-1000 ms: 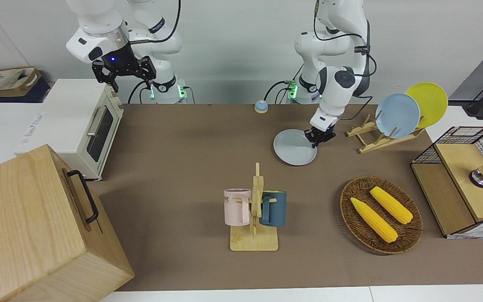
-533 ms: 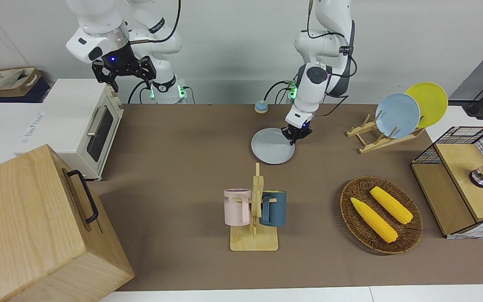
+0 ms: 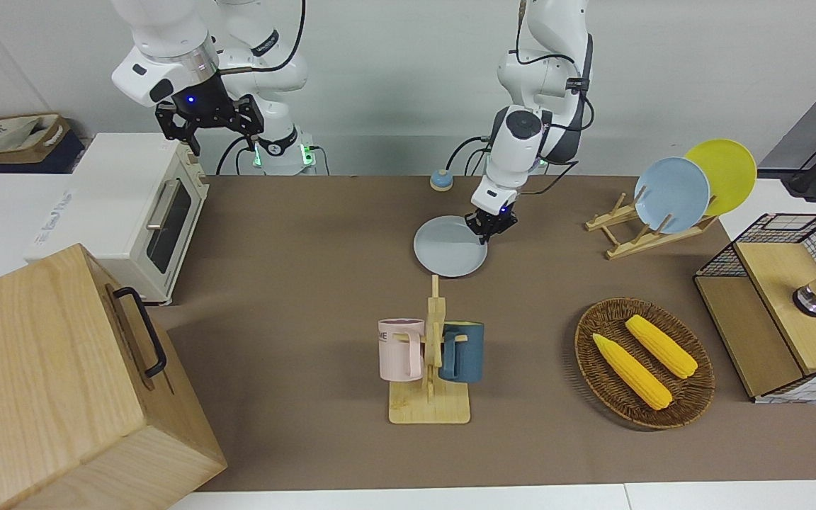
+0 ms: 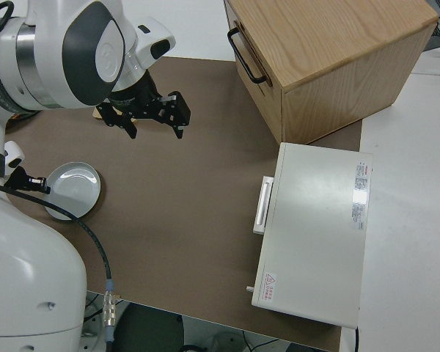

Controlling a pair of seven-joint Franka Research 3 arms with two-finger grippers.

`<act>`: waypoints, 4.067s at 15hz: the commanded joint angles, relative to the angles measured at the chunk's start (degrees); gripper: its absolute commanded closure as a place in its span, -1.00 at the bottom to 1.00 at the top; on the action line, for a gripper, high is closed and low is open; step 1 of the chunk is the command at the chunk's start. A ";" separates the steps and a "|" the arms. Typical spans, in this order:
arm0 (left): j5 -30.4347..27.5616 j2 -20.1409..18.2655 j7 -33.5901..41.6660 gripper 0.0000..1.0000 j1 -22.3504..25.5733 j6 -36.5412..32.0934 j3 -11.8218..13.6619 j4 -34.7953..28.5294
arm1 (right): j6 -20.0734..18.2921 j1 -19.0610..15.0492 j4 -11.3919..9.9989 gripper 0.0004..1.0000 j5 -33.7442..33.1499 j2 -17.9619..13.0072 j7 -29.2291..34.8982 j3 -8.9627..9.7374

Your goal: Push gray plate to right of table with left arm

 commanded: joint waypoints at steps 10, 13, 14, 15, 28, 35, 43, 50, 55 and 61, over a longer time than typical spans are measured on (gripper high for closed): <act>-1.64 9.82 -10.91 1.00 -1.98 3.02 -5.41 8.85 | -0.89 -1.15 0.53 -0.97 0.25 -0.14 0.75 0.92; -1.47 10.62 -11.98 1.00 -2.95 3.02 -5.41 9.65 | -0.89 -1.07 0.53 -0.97 0.25 -0.14 0.66 0.92; -1.47 10.71 -12.24 1.00 -3.12 3.02 -5.50 9.65 | -0.89 -1.07 0.53 -0.97 0.25 -0.14 0.75 0.92; -1.38 10.80 -12.76 1.00 -3.56 3.54 -5.41 9.65 | -0.89 -1.07 0.53 -0.97 0.25 -0.14 0.75 0.92; -1.11 15.90 -19.36 1.00 -8.48 6.10 -5.41 15.09 | -0.89 -1.07 0.53 -0.97 0.25 -0.14 0.66 0.92; -1.11 16.60 -21.02 1.00 -9.54 6.10 -5.41 16.94 | -0.89 -1.07 0.53 -0.97 0.25 -0.14 0.66 0.92; -1.20 17.74 -21.29 -0.58 -9.36 6.01 -5.33 18.61 | -0.89 -1.07 0.53 -0.97 0.25 -0.14 0.66 0.92; -0.06 17.74 -21.03 -0.98 -9.36 5.83 -5.06 18.88 | -0.89 -1.07 0.53 -0.97 0.25 -0.14 0.75 0.92; 1.00 17.65 -20.59 -0.98 -9.01 5.22 -4.80 18.79 | -0.89 -1.07 0.53 -0.97 0.25 -0.14 0.66 0.92; 2.05 16.78 -20.33 -0.98 -8.49 3.20 -4.45 18.61 | -0.89 -1.07 0.53 -0.97 0.25 -0.14 0.66 0.92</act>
